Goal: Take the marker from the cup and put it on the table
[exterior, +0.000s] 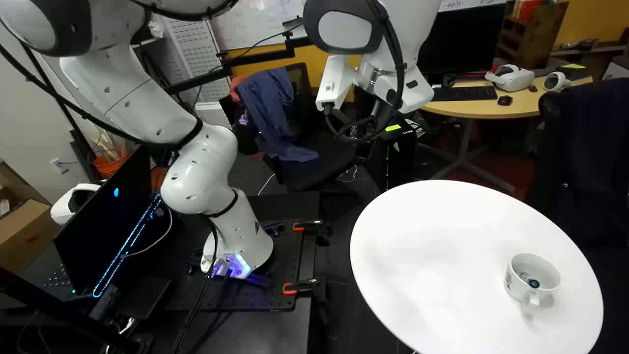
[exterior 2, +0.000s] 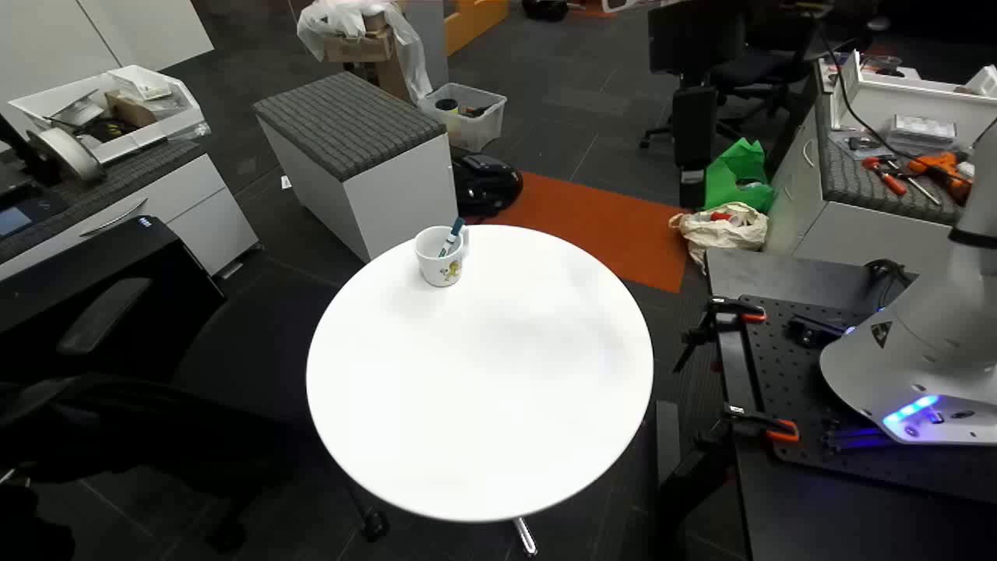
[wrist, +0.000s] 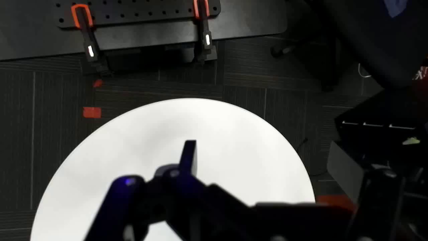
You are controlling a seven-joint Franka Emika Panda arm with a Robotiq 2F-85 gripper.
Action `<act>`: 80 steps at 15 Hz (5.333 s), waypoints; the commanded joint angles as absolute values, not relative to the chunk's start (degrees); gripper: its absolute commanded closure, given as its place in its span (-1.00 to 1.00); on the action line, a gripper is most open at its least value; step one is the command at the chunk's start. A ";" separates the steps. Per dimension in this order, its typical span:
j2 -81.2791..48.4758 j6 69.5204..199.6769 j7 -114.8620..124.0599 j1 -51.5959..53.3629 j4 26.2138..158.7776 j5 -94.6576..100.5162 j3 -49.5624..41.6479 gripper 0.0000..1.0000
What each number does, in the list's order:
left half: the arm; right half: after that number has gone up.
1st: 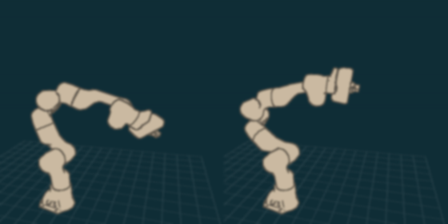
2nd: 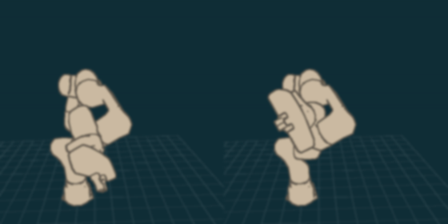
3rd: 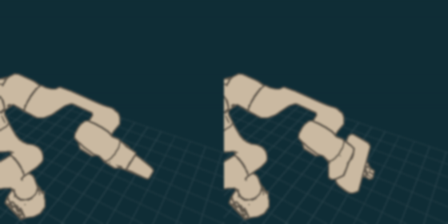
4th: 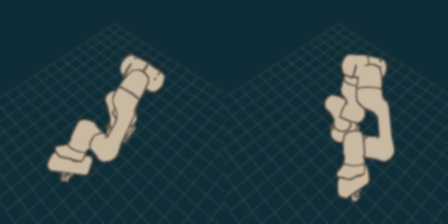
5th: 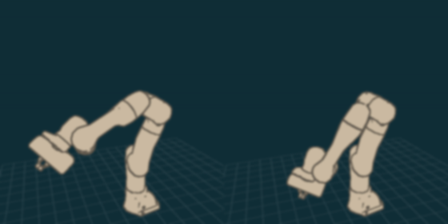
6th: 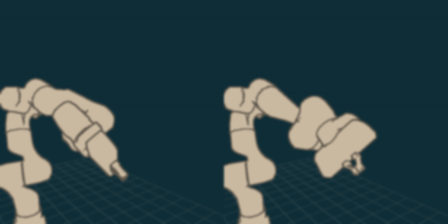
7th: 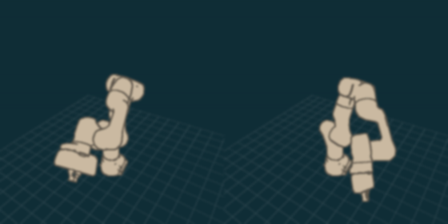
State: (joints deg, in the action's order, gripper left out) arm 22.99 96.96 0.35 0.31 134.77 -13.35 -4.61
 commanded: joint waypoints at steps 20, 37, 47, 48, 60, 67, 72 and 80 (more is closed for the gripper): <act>19.02 110.24 1.95 -4.66 131.99 -11.06 -4.84 -1.00; 2.49 116.54 -4.44 -8.69 121.70 12.18 -7.67 -1.00; -7.36 119.14 -22.75 -6.94 113.44 23.96 -5.88 -1.00; -8.23 119.76 -24.75 -6.79 112.67 23.53 -5.61 -1.00; -19.41 124.38 -33.23 -6.81 105.55 22.23 -3.30 -1.00; -18.92 124.58 -31.28 -6.53 107.37 23.24 -3.57 -1.00; -20.38 123.61 -32.52 -6.93 105.55 21.65 -3.18 -1.00; -23.15 124.23 -33.03 -7.01 102.81 19.98 -2.60 -1.00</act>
State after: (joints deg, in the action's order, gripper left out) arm -21.26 124.77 -31.25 -6.48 105.69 21.19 -3.31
